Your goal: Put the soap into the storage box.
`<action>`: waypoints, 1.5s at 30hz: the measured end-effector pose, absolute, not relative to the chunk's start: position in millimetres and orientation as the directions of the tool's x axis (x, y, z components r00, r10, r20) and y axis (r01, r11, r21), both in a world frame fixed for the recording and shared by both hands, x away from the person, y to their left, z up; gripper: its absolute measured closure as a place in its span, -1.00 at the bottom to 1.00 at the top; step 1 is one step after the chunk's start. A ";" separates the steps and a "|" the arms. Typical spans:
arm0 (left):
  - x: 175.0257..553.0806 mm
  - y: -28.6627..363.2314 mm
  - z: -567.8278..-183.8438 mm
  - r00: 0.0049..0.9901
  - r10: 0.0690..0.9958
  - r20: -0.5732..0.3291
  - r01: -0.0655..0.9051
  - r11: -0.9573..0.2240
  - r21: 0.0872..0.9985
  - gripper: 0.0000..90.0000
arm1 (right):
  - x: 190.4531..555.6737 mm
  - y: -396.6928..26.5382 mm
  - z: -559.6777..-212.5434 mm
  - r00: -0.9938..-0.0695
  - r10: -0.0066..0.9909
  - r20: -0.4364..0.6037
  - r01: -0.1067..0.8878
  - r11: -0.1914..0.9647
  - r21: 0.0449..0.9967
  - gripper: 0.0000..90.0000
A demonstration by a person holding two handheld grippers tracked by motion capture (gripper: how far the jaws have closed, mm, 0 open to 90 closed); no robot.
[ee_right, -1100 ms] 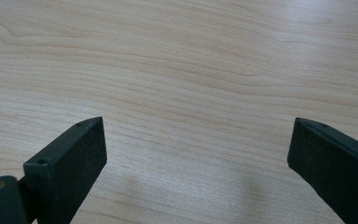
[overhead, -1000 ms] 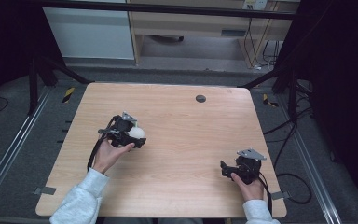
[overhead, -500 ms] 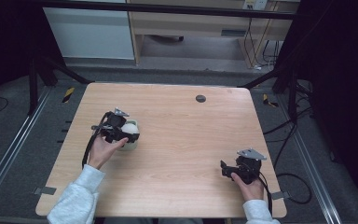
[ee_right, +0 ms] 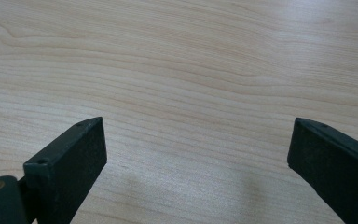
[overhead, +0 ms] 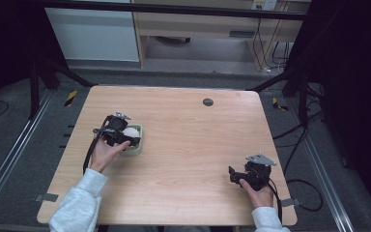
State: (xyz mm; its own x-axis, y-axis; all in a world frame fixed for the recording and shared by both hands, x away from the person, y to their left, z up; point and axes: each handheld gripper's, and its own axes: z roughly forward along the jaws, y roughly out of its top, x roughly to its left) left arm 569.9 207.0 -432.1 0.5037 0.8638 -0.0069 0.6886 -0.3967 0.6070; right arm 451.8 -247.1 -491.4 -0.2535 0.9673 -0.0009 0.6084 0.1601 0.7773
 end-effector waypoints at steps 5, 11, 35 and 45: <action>571.6 206.9 -434.9 0.505 0.863 -0.004 0.692 -0.402 0.600 -0.50 | 452.0 -246.8 -491.6 -0.253 0.967 0.000 0.610 0.159 0.776 -0.89; 574.7 208.1 -440.5 0.498 0.867 -0.003 0.700 -0.401 0.591 -0.50 | 452.0 -247.1 -491.9 -0.255 0.967 -0.002 0.610 0.163 0.775 -0.89; 578.8 209.5 -453.8 0.493 0.870 0.004 0.724 -0.413 0.553 -0.50 | 452.0 -246.9 -492.0 -0.258 0.966 -0.004 0.611 0.166 0.774 -0.89; 579.3 210.3 -455.3 0.492 0.871 0.003 0.725 -0.412 0.553 -0.50 | 452.1 -246.4 -492.2 -0.256 0.967 -0.007 0.611 0.168 0.773 -0.89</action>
